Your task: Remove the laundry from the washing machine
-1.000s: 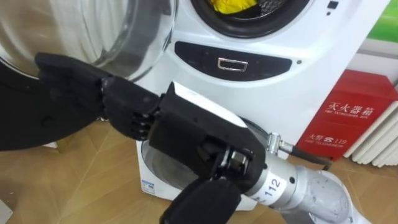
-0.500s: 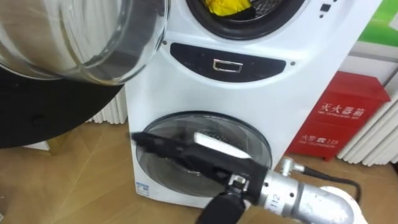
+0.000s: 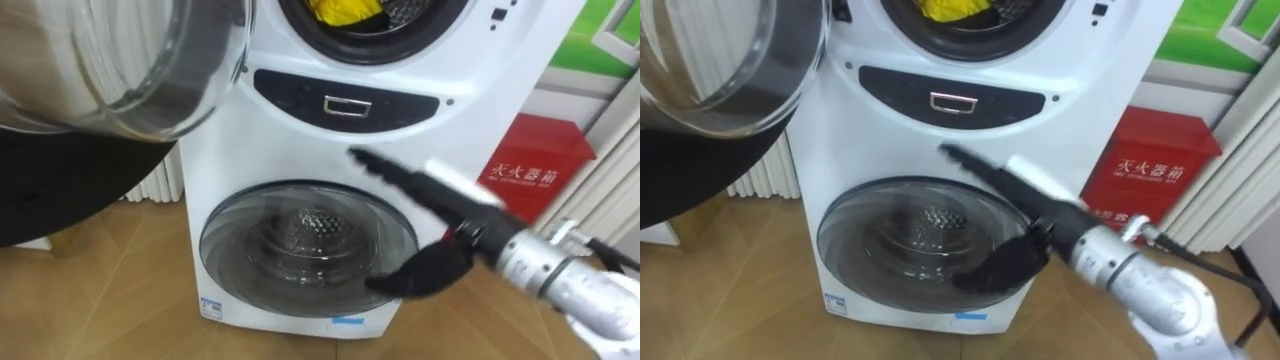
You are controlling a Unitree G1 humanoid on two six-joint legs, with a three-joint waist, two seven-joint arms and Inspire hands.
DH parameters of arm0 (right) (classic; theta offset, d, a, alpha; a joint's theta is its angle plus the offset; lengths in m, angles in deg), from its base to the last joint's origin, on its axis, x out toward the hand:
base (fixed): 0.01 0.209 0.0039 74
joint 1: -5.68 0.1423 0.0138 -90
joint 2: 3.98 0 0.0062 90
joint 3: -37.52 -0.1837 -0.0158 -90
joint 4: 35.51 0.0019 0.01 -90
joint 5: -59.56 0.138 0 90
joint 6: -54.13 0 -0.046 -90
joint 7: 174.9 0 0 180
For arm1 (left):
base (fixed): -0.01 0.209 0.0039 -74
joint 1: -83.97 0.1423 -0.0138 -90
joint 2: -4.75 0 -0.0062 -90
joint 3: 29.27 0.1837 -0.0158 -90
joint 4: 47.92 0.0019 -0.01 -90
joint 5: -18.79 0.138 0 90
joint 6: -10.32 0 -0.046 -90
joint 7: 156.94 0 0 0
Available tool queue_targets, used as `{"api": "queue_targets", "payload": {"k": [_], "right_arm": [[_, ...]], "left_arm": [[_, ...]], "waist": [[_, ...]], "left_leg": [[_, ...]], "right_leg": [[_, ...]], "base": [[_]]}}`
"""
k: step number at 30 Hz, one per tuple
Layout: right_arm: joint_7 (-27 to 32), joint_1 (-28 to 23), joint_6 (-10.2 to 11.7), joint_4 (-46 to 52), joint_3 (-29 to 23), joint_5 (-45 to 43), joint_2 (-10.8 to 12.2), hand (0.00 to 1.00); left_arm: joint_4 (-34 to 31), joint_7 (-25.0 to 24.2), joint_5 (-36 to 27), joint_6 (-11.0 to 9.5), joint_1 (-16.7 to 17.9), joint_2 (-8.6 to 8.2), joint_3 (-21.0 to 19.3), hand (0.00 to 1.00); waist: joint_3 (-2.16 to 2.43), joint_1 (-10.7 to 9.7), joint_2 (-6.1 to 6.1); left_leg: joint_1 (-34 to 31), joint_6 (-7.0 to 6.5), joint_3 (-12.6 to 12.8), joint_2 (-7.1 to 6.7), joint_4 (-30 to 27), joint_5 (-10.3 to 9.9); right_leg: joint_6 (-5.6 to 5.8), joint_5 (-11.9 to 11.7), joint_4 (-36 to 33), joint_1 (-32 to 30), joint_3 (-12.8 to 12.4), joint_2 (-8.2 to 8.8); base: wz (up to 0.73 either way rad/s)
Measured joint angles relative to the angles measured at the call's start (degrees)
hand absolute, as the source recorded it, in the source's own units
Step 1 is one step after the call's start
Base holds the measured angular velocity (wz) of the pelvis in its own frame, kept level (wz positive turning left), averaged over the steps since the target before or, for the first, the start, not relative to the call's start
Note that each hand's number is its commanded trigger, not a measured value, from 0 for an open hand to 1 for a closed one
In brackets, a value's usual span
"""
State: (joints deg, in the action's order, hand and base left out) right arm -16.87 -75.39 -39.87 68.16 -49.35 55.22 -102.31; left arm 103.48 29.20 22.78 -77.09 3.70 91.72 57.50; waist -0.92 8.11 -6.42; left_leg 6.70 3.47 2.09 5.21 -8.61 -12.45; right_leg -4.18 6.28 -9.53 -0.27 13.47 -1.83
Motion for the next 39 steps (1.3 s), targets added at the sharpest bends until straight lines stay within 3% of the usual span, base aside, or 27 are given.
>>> {"api": "queue_targets", "payload": {"k": [4, 11, 18, 21, 29, 32, 36, 39], "right_arm": [[2.0, 0.1, -0.6, 1.0, -0.3, 2.3, 3.0, 0.0], [7.1, 0.9, -0.6, 0.6, -0.2, 16.0, 5.9, 0.0], [12.3, 3.5, -0.4, -1.4, -0.1, 18.0, 7.3, 0.0], [14.7, 5.2, -0.3, -2.6, 0.0, 18.0, 8.2, 0.0], [19.1, 7.5, -0.2, -4.0, 0.1, 18.8, 8.4, 0.0], [20.1, 7.5, 1.4, -4.3, 0.7, 20.0, 8.5, 0.0], [20.1, 7.5, 1.6, -4.5, 2.2, 20.5, 8.6, 0.0], [20.1, 7.5, 2.3, -6.3, 2.8, 20.9, 8.7, 0.0]], "left_arm": [[0.1, -0.1, 0.2, 0.0, 0.5, -1.33, 0.0, 0.0], [0.5, -0.1, 0.8, 0.0, 1.5, -1.3, 0.0, 0.0], [0.5, -0.1, 1.3, 0.1, 1.6, -1.33, 0.0, 0.0], [0.5, -0.1, 1.3, 1.1, 1.7, -1.66, -0.1, 0.0], [0.6, -0.1, 2.5, 2.0, 1.9, -2.22, 0.0, 0.0], [0.6, 0.1, 2.4, 2.0, 2.6, -2.28, 0.1, 0.0], [0.6, 0.6, 2.3, 2.0, 3.1, -2.28, 0.3, 0.0], [0.5, 1.1, 1.3, 2.0, 3.6, -2.22, 0.0, 0.0]], "waist": [[0.45, 0.1, 1.03], [0.34, 0.7, 2.18], [0.31, 1.8, 2.31], [0.46, 1.7, 2.57], [0.69, 1.8, 2.35], [0.53, 1.9, 2.59], [0.29, 1.9, 2.58], [-0.24, 1.9, 2.3]], "left_leg": [[-0.1, 0.0, -0.2, -0.01, 0.0, 0.0], [-0.1, 0.0, -0.6, -0.03, -0.2, 0.0], [-0.5, 0.0, -0.6, -0.11, -0.8, 0.0], [-0.5, 0.0, -0.9, -0.13, -0.8, 0.0], [-1.0, 0.0, -1.4, -0.14, -1.0, 0.0], [-0.9, 0.0, -1.3, -0.07, -1.3, 0.0], [-1.2, 0.21, -0.7, -0.01, -4.0, -0.2], [-2.2, 0.66, -0.8, 0.19, -8.5, -1.1]], "right_leg": [[0.05, 0.0, 0.0, 0.1, 0.5, 0.15], [0.14, 0.3, 0.0, 0.4, 0.9, 0.25], [0.15, 0.3, -0.1, 0.4, 1.0, 0.35], [0.15, 0.3, -0.1, 0.6, 1.5, 0.45], [0.12, 0.5, -0.1, 0.6, 2.5, 0.63], [0.04, 0.6, -0.2, 0.8, 2.5, 0.55], [-0.38, 1.4, -1.1, 0.9, 2.0, 0.63], [-0.91, 3.8, -3.6, 1.2, 1.6, 0.88]], "base": [[0.04], [0.05], [0.01], [0.04], [0.06], [0.0], [-0.03], [0.0]]}}
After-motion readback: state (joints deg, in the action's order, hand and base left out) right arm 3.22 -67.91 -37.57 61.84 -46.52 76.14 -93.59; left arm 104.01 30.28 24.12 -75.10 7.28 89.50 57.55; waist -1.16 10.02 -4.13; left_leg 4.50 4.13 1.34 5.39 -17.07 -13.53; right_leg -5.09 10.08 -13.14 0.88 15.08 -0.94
